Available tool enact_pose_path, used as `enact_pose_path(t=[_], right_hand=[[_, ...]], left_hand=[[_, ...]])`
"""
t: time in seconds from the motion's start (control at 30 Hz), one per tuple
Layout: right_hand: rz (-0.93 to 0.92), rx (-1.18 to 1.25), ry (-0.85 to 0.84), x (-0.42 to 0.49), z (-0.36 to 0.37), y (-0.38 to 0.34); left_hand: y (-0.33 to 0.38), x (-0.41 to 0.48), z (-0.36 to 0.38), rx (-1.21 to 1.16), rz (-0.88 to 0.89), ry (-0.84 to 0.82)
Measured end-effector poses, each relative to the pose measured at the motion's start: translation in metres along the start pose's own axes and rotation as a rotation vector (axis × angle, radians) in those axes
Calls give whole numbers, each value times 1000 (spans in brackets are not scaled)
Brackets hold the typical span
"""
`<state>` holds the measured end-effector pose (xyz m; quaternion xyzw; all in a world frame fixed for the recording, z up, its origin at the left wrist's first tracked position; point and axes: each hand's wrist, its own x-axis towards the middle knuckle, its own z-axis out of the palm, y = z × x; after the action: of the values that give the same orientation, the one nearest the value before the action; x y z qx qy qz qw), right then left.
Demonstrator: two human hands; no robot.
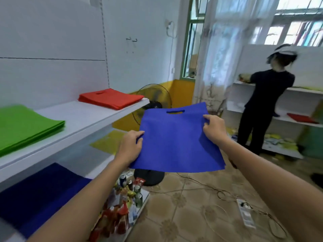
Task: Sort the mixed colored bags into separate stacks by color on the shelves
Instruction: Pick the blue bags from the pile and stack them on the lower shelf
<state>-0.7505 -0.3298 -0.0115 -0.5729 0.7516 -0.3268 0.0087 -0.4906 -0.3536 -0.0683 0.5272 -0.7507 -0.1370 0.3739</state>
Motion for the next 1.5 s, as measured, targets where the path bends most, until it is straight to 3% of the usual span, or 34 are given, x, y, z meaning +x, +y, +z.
enact_pose_path(t=[0.2,0.4,0.63,0.87,1.17,1.5], right_hand=[[79,-16,33,19,-30,83],[138,16,11,40,-4,115],[153,77,-141,84,66,97],[46,73,-356,105,175,34],[-312,73,-752,87,311,-60],[-696,161,-956,18,411,-164]], left_hand=[[43,25,84,-20,32,-67],[34,44,121,19,4,-131],[-26,63,128,43,-63,-166],[-117,43,101,122,-299,-109],[-207,-48,60,260,-686,-14],[-237,-139,18,385,-1034,241]])
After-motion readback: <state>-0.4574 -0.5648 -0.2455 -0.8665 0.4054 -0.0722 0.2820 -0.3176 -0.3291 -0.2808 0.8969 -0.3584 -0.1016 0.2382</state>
